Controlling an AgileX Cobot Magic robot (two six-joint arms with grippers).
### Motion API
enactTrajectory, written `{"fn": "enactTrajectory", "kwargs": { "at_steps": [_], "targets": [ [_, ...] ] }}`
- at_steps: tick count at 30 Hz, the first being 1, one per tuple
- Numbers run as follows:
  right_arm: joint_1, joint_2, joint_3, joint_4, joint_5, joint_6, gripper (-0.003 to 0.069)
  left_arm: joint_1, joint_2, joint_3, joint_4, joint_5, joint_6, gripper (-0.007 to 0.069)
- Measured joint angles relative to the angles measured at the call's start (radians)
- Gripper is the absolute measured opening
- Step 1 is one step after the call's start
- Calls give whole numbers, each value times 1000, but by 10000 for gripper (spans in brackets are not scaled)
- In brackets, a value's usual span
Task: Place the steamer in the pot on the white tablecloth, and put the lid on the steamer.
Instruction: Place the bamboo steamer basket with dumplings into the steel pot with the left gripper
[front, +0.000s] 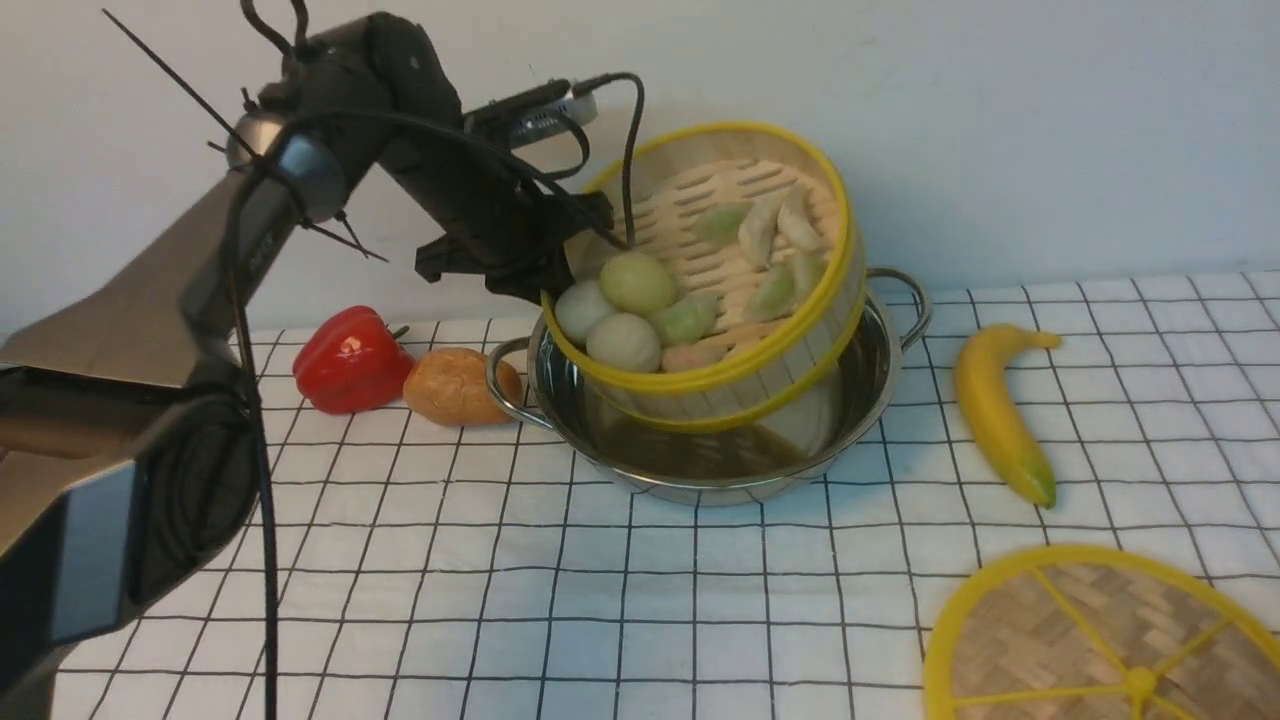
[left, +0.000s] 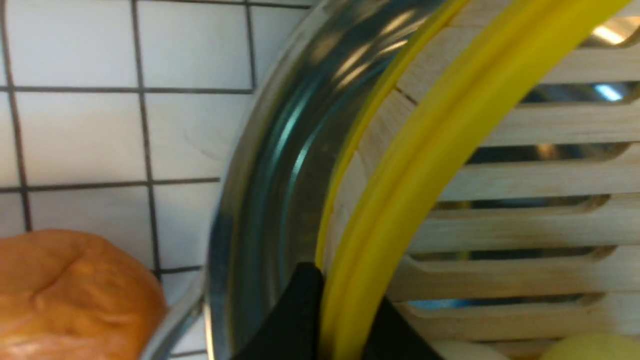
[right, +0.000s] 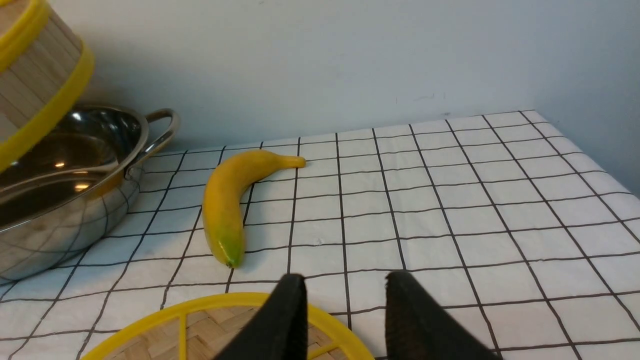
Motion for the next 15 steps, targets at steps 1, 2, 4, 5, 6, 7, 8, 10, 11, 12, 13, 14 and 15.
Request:
{"fn": "enactTrajectory", "kwargs": {
  "at_steps": [1, 2, 4, 5, 6, 7, 8, 10, 11, 12, 13, 14, 15],
  "targets": [
    [0, 0, 0, 0, 0, 0, 243, -6, 6, -10, 16, 0, 0, 29],
    [0, 0, 0, 0, 0, 0, 243, -14, 12, -18, 37, -1, 0, 29],
    [0, 0, 0, 0, 0, 0, 243, -22, 15, -26, 49, -1, -1, 29],
    [0, 0, 0, 0, 0, 0, 243, -26, 15, -27, 49, -1, -1, 29],
    [0, 0, 0, 0, 0, -1, 243, -28, 18, -30, 49, 0, 2, 29],
    [0, 0, 0, 0, 0, -1, 243, -28, 20, -30, 49, 0, 2, 28],
    [0, 0, 0, 0, 0, -1, 243, -28, 21, -31, 50, -1, 2, 28],
    [0, 0, 0, 0, 0, -1, 243, -29, 29, -31, 66, -1, 7, 28],
    [0, 0, 0, 0, 0, -1, 243, -29, 33, -31, 71, -1, 13, 28],
    [0, 0, 0, 0, 0, -1, 243, -29, 36, -31, 85, -1, 20, 28],
    [0, 0, 0, 0, 0, -1, 243, -29, 39, -31, 97, 0, 27, 28],
    [0, 0, 0, 0, 0, -1, 243, -29, 41, -31, 107, 0, 32, 28],
    [0, 0, 0, 0, 0, -1, 243, -29, 42, -31, 119, 0, 36, 28]
  ]
}}
